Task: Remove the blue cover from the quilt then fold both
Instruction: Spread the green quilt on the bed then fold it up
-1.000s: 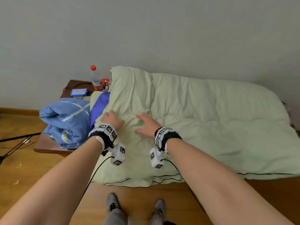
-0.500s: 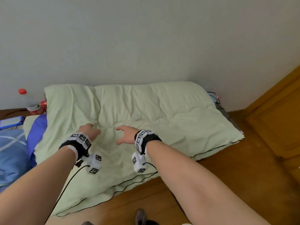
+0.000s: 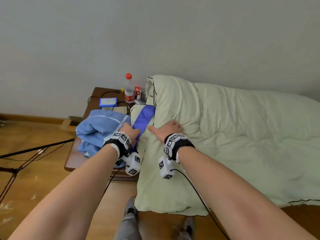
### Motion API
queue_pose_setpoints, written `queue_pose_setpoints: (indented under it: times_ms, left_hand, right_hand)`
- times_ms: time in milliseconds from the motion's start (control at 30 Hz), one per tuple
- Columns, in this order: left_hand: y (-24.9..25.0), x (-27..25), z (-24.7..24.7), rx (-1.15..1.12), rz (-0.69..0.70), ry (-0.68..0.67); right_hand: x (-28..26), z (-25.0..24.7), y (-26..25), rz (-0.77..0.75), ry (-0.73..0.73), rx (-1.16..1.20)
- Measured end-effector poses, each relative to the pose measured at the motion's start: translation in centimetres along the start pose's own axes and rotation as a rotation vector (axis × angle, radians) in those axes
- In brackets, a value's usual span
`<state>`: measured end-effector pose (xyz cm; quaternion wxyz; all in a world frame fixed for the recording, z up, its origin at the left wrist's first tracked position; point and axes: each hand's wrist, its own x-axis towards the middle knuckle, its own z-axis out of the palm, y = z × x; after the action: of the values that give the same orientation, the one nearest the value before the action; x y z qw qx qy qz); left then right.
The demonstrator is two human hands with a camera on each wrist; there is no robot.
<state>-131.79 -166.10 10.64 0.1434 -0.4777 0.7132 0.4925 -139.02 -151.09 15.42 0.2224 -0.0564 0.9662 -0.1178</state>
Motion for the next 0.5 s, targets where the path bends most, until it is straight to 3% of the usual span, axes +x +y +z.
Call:
queue_pose_setpoints:
  times_ms: [100, 200, 367, 500]
  left_hand:
    - [1.7, 2.0, 0.1, -0.124, -0.003, -0.073]
    - [3.3, 4.3, 1.2, -0.179, -0.03, -0.146]
    - [10.9, 5.1, 0.1, 0.101, 0.184, -0.144]
    - [16.5, 5.8, -1.5, 0.372, 0.384, -0.043]
  right_hand:
    - [1.7, 1.0, -1.2, 0.137, 0.066, -0.043]
    - [3.6, 0.0, -1.0, 0.121, 0.087, -0.045]
    - [4.4, -4.4, 0.1, -0.003, 0.084, 0.054]
    - [3.6, -12.7, 0.1, -0.086, 0.097, 0.274]
